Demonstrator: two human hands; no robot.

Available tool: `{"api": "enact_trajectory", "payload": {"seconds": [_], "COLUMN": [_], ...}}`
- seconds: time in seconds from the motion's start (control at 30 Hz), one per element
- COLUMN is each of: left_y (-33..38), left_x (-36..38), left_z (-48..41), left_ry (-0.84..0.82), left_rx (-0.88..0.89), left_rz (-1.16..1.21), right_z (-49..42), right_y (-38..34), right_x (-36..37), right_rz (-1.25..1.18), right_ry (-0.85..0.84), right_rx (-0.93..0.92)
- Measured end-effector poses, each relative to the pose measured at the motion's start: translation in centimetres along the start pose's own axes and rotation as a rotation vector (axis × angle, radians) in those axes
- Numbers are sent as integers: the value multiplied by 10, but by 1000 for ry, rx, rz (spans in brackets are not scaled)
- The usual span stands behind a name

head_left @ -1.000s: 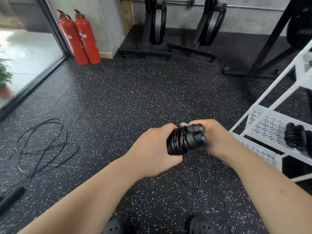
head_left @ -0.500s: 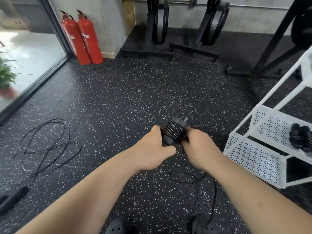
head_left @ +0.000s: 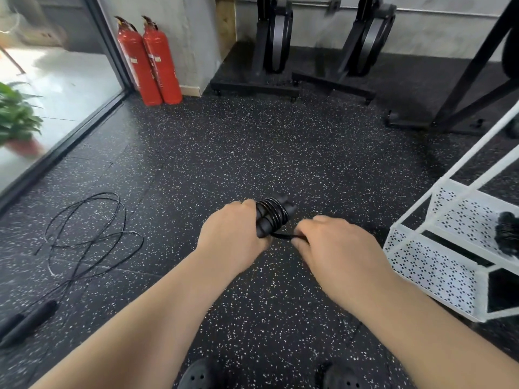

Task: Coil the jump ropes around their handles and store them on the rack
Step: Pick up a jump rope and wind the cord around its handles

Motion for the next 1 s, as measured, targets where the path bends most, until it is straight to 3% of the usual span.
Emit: {"api": "enact_trajectory", "payload": {"seconds": [0.27, 0.47, 0.63, 0.73, 0.87, 1.0], "left_y": [11, 27, 28, 35, 38, 45], "left_x": [13, 27, 34, 32, 29, 24], "left_z": [6, 16, 21, 24, 25, 29], "left_ry": [-171, -321, -447, -439, -408, -402], "left_rx": [90, 288, 245, 373, 503, 583], "left_rz": [-102, -147, -95, -97, -60, -19], "right_z": [-4, -9, -11, -15, -18, -17], "right_y": [9, 31, 37, 48, 66, 73], "right_x": [-12, 0, 6, 11, 20, 20], "right_rz": [81, -217, -253, -335, -561, -722], "right_ry": [43, 5, -10, -59, -269, -310], "right_rx": [-33, -12, -46, -50, -94, -121]}}
Point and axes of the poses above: each hand's wrist, its own z-axis away from the middle knuckle, its own x-axis out of the palm, y = z × x, the point moved 4 cm from there along -z, towards the middle knuckle, and after that the axes turned 15 degrees about z, right-handed, at the moved point
